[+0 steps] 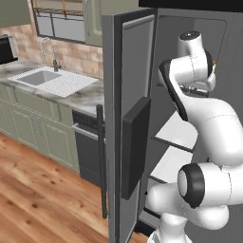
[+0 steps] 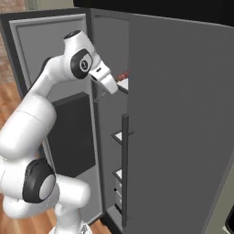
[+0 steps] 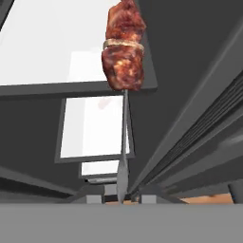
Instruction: Store the kebab skewer in the freezer for long-term storage. Close the freezer door after placing the cooked food.
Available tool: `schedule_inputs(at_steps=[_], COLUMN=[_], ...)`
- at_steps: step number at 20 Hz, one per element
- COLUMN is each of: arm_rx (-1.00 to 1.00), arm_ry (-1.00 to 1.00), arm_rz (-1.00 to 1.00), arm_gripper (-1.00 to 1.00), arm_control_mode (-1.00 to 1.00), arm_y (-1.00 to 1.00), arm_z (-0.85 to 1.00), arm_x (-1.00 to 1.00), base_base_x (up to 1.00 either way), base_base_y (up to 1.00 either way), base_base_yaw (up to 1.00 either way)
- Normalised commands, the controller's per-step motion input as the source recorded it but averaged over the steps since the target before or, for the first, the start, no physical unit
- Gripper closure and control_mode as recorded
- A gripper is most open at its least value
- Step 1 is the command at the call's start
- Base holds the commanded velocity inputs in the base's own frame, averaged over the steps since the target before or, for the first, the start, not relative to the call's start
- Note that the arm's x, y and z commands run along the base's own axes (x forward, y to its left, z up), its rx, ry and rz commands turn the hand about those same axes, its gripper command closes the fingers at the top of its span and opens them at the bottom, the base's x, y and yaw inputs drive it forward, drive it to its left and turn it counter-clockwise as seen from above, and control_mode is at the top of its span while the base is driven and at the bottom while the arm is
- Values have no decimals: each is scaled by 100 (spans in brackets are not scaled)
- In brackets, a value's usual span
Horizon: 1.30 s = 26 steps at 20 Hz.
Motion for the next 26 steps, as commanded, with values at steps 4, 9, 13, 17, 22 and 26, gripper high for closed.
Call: schedule_inputs(at_steps=[4, 9, 13, 17, 22, 26], arm_rx=[-1, 0, 0, 0, 0, 0], arm_ry=[0, 0, 0, 2, 4, 3], arm_rz=[0, 0, 0, 0, 0, 0], arm_gripper=[100, 100, 100, 100, 100, 100], arm_control_mode=[-100, -100, -100, -100, -100, -100], arm_y=[-27, -12, 0, -8, -34, -29], arm_z=[0, 0, 0, 0, -2, -5], arm_x=[30, 36, 54, 56, 50, 52], base_base_x=[0, 0, 0, 0, 0, 0], base_base_y=[0, 0, 0, 0, 0, 0], base_base_yaw=[0, 0, 0, 0, 0, 0])
